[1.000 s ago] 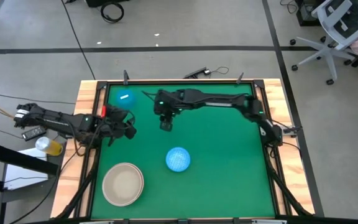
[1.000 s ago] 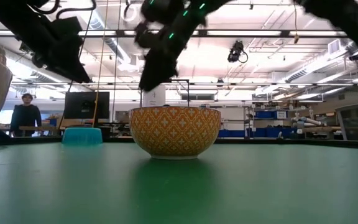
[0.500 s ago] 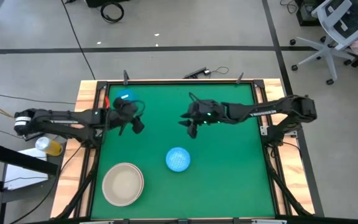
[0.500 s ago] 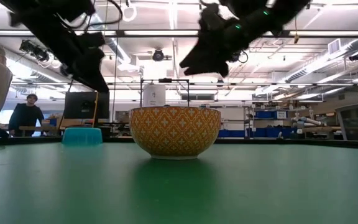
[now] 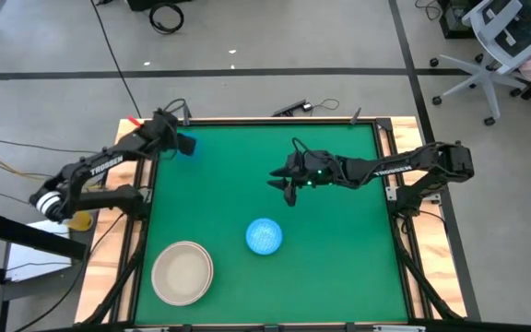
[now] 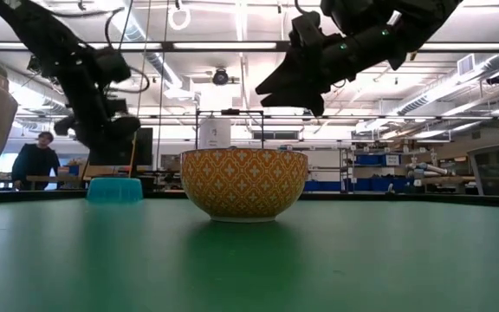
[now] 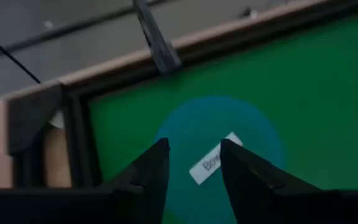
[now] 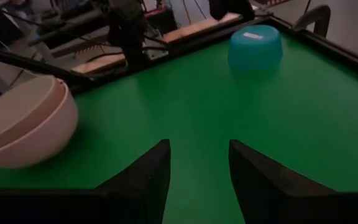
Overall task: Nest bowls inside each other
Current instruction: Stack the blue bowl on top of the brown bowl
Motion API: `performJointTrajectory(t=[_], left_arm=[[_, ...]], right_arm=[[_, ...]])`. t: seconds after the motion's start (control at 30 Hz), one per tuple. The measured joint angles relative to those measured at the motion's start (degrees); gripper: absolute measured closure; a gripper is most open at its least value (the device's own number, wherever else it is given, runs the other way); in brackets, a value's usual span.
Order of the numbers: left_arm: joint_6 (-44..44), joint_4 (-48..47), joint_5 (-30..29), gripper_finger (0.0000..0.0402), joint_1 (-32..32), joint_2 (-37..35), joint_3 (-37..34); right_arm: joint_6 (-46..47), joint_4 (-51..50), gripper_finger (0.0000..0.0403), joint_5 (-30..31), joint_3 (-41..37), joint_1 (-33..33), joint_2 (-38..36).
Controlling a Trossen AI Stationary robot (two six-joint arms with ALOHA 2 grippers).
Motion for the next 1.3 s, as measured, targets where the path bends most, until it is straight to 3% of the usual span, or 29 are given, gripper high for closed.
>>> performJointTrajectory(t=[0.1,0.43,0.5,0.63,0.7,0.8,1.0,1.17,1.3], left_arm=[[0.2,2.0,5.1,0.0273,0.4,3.3,0.1],[2.5,1.5,6.9,0.0286,0.6,12.6,1.1],[3.9,2.4,13.3,0.0286,0.2,13.4,1.6],[8.0,3.1,34.9,0.0286,-2.9,13.4,3.1],[8.5,3.8,42.1,0.0286,-5.4,13.0,4.9],[7.9,3.8,41.3,0.0286,-9.0,11.7,8.5],[9.0,-4.2,30.3,0.0286,-15.0,9.4,12.5],[9.2,-5.4,29.8,0.0275,-21.0,9.5,10.0],[9.5,-3.4,29.3,0.0235,-27.5,10.1,7.7]], right_arm=[[0.0,1.0,0.0235,-0.1,0.0,0.1,0.0],[-0.6,2.0,0.0235,-1.6,0.0,0.0,-0.5],[-0.7,1.9,0.0235,-1.6,0.0,-0.1,-0.6],[-1.2,2.0,0.0235,-2.6,0.0,-0.1,-0.7],[-1.1,2.1,0.0235,-2.8,0.0,-0.1,-0.7],[-1.1,2.1,0.0235,-2.1,0.0,-0.1,-0.7],[-0.6,-4.5,0.0235,6.7,0.1,-0.3,0.2],[-1.2,-5.9,0.0226,5.7,0.0,-0.4,3.7],[-3.1,-6.0,0.0197,3.2,0.0,-0.4,6.2]])
